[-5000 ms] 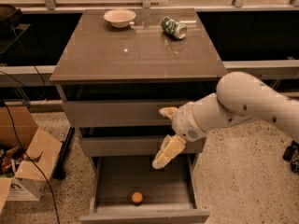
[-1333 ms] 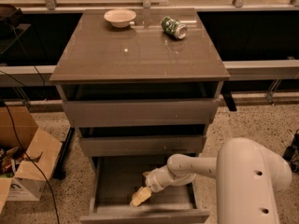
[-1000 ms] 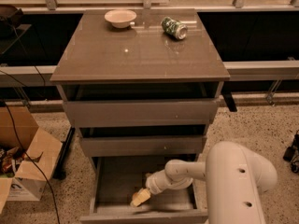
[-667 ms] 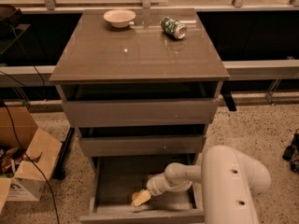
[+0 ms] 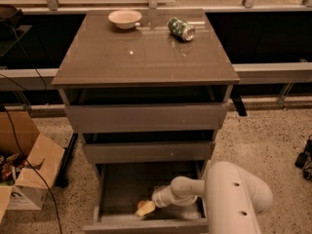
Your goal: Pick orange from bottom drawer and place on counter
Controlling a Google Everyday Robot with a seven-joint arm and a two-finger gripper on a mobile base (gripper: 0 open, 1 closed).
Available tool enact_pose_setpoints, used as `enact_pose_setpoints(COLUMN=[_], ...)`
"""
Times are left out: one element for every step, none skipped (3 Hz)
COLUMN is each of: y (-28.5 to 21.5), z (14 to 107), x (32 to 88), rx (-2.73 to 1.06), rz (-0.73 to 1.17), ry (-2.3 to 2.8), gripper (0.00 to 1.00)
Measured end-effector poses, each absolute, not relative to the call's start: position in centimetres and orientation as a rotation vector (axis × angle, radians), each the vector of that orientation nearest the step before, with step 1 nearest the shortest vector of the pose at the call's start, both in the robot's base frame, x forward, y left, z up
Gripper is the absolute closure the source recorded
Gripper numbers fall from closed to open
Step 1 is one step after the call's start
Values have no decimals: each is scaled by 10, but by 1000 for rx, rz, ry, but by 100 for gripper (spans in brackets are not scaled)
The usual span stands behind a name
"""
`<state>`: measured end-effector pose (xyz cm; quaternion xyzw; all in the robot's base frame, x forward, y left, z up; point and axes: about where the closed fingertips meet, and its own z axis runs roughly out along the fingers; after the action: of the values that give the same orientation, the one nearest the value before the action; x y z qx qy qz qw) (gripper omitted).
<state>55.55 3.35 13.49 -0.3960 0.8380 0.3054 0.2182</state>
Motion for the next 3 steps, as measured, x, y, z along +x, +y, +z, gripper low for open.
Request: enact_pose_setpoints(y=[42, 42, 53], z=[125, 127, 122], x=[552, 552, 535], rx=[-1061, -1060, -1035], rz=[862, 863, 900], ry=[2323, 2323, 2332], gripper=[26, 49, 73])
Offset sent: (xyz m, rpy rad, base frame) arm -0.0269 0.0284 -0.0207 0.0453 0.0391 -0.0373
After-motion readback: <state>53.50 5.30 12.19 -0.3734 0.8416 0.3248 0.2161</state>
